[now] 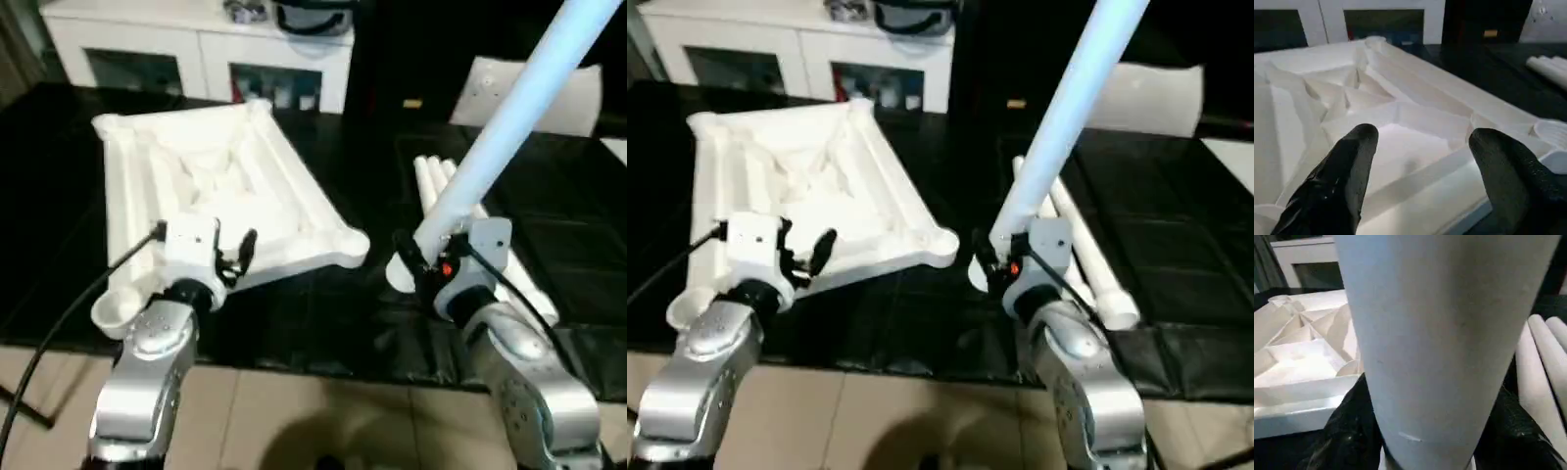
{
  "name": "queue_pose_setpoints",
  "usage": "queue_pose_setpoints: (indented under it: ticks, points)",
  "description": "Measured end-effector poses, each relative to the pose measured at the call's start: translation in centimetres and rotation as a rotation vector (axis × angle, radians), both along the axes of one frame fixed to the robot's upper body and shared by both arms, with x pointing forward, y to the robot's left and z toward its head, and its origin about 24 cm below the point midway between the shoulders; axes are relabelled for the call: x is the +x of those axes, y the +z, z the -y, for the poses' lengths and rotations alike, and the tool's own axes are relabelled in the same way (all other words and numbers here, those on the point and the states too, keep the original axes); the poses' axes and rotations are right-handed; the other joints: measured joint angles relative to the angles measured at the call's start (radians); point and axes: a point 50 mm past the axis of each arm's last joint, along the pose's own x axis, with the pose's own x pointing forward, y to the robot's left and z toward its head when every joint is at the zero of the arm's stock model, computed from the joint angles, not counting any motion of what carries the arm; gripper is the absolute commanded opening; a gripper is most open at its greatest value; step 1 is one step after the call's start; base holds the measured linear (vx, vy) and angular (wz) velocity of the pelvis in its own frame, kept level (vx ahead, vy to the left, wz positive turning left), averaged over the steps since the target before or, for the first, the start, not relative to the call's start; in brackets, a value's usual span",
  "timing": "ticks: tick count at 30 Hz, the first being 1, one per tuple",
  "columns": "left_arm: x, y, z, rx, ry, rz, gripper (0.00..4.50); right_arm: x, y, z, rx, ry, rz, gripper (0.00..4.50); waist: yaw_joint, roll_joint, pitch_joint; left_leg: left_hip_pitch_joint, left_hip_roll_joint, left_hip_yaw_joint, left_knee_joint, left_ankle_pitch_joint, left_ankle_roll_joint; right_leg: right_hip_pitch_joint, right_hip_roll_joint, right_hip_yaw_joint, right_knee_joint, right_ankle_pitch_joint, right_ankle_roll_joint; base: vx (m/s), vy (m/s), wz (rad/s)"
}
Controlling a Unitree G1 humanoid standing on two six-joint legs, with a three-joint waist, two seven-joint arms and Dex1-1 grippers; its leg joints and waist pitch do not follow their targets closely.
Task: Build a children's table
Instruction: Move to table
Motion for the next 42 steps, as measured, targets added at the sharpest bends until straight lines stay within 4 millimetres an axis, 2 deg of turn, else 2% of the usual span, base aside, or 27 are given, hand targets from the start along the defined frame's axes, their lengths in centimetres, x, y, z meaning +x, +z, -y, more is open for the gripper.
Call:
queue_pose_setpoints:
  ticks: [1, 2, 3, 4, 5, 6, 8, 10, 11, 13, 16, 19, 25, 27, 29, 31, 35, 42]
  points:
    - [0.0, -0.1, 0.0, 0.009, -0.004, -0.003, 3.49, 0.0, 0.0, 0.0, 0.001, 0.001, 0.0, 1.95, -0.005, 0.01, 0.002, -0.007, 0.016, -0.003, -0.005, 0.0, -0.001, 0.017, 0.003, -0.017, -0.007, -0.005, 0.015, 0.0, 0.0, 0.0]
    - [0.0, 0.0, -0.1, 0.017, -0.01, -0.003, 3.49, 0.0, 0.1, -0.1, 0.003, 0.003, 0.003, 1.95, -0.006, 0.011, 0.001, -0.01, 0.019, -0.004, -0.003, 0.001, -0.001, 0.007, 0.002, -0.006, 0.025, -0.024, 0.043, -0.058, 0.052, -0.03]
    - [0.1, 0.0, -0.1, 0.021, -0.016, -0.004, 3.49, -0.1, 0.0, -0.1, 0.003, 0.003, -0.001, 1.95, -0.006, 0.001, -0.004, -0.015, 0.014, 0.009, 0.002, 0.001, 0.0, 0.004, -0.026, 0.038, 0.087, -0.028, 0.042, 0.0, 0.0, 0.0]
    - [0.2, 0.1, -0.2, 0.022, -0.017, -0.001, 3.49, 0.0, 0.0, -0.1, 0.001, 0.003, 0.003, 1.95, -0.006, -0.021, -0.015, -0.014, 0.002, 0.015, 0.005, 0.001, -0.001, 0.008, -0.054, 0.063, 0.091, -0.015, 0.043, 0.0, 0.0, 0.0]
    - [0.3, 0.1, -0.3, 0.021, -0.015, -0.002, 3.49, 0.1, 0.3, -0.2, 0.001, 0.009, 0.011, 1.95, 0.001, -0.028, -0.022, -0.024, -0.004, 0.003, 0.01, 0.001, -0.006, 0.003, -0.054, 0.06, 0.094, -0.011, 0.038, 0.0, 0.0, 0.0]
    - [0.5, 0.0, -0.3, 0.02, -0.021, -0.009, 3.49, 0.1, 0.3, -0.2, -0.003, 0.008, 0.017, 1.95, 0.008, -0.026, -0.027, -0.032, -0.004, -0.002, 0.005, 0.005, -0.012, -0.004, -0.054, 0.057, 0.091, -0.01, 0.035, -0.009, -0.074, -0.1]
    - [0.7, 0.1, 0.1, 0.022, -0.058, -0.009, 3.49, 0.2, 0.3, 0.0, -0.006, 0.004, 0.016, 1.95, 0.015, -0.018, -0.027, -0.042, -0.004, 0.001, -0.003, 0.015, -0.015, -0.018, -0.053, 0.059, 0.09, -0.007, 0.03, -0.005, -0.037, -0.05]
    - [0.9, 0.3, 0.3, 0.017, -0.101, -0.007, 3.66, 0.2, 0.3, 0.1, -0.01, 0.003, 0.014, 1.95, 0.019, -0.018, -0.027, -0.049, -0.003, 0.003, -0.009, 0.022, -0.015, -0.028, -0.051, 0.059, 0.09, -0.001, 0.02, 0.0, 0.0, 0.0]
    - [1.1, 0.3, 0.4, 0.024, -0.118, -0.008, 3.66, 0.2, 0.3, 0.2, -0.013, 0.003, 0.015, 1.95, 0.02, -0.018, -0.027, -0.05, -0.002, 0.003, -0.009, 0.025, -0.012, -0.028, -0.049, 0.059, 0.09, -0.001, 0.017, 0.0, 0.0, 0.0]
    - [1.5, 0.3, 0.5, 0.081, -0.199, -0.019, 3.95, 0.2, 0.3, 0.3, -0.015, 0.01, 0.018, 1.95, 0.023, -0.017, -0.027, -0.051, 0.004, 0.004, -0.009, 0.026, -0.011, -0.029, -0.043, 0.059, 0.085, 0.0, 0.013, 0.0, 0.0, 0.0]
    - [1.8, 0.1, 0.9, 0.135, -0.268, -0.032, 4.06, 0.2, 0.4, 0.5, -0.02, 0.011, 0.02, 1.95, 0.024, -0.018, -0.027, -0.053, 0.012, 0.006, -0.009, 0.027, -0.013, -0.028, -0.036, 0.057, 0.075, 0.003, 0.012, 0.0, 0.0, 0.0]
    - [2.4, -0.3, 1.0, 0.19, -0.364, -0.079, 4.35, 0.3, 0.4, 0.8, -0.028, 0.008, 0.027, 1.95, 0.025, -0.018, -0.027, -0.053, 0.014, 0.008, -0.009, 0.027, -0.013, -0.028, -0.035, 0.057, 0.074, 0.005, 0.012, 0.0, 0.0, 0.0]
    - [4.1, -0.2, 1.4, 0.251, -0.512, -0.126, 4.39, 0.4, 0.4, 1.1, -0.032, 0.01, 0.037, 1.95, 0.026, -0.02, -0.028, -0.054, 0.014, 0.009, -0.009, 0.027, -0.013, -0.028, -0.035, 0.058, 0.072, 0.006, 0.012, 0.0, 0.0, 0.0]
    - [4.6, -0.1, 1.4, 0.276, -0.54, -0.124, 4.03, 0.4, 0.3, 1.1, -0.032, 0.009, 0.036, 1.95, 0.027, -0.02, -0.028, -0.054, 0.014, 0.01, -0.01, 0.027, -0.013, -0.028, -0.035, 0.058, 0.072, 0.006, 0.012, 0.0, 0.0, 0.0]
    - [5.6, -0.2, 1.5, 0.295, -0.574, -0.138, 4.03, 0.5, 0.3, 1.2, -0.034, 0.009, 0.036, 1.95, 0.028, -0.021, -0.027, -0.054, 0.014, 0.01, -0.01, 0.028, -0.012, -0.029, -0.035, 0.058, 0.071, 0.007, 0.012, 0.0, 0.0, 0.0]
    - [6.4, -0.1, 1.4, 0.306, -0.593, -0.152, 3.67, 0.5, 0.3, 1.2, -0.034, 0.014, 0.037, 1.95, 0.028, -0.021, -0.028, -0.054, 0.014, 0.01, -0.01, 0.028, -0.012, -0.028, -0.035, 0.058, 0.071, 0.007, 0.011, 0.0, 0.0, 0.0]
    - [7.5, -0.5, 1.3, 0.313, -0.685, -0.234, 3.37, 0.6, 0.3, 1.2, -0.037, 0.018, 0.039, 1.95, 0.029, -0.021, -0.028, -0.055, 0.014, 0.011, -0.01, 0.028, -0.012, -0.029, -0.035, 0.058, 0.07, 0.009, 0.008, 0.0, 0.0, 0.0]
    - [8.2, -0.7, 1.7, 0.271, -0.788, -0.293, 2.83, 0.6, 0.4, 1.3, -0.038, 0.015, 0.043, 1.95, 0.032, -0.021, -0.028, -0.056, 0.014, 0.011, -0.011, 0.028, -0.012, -0.031, -0.035, 0.058, 0.07, 0.01, 0.005, 0.0, 0.0, 0.0]
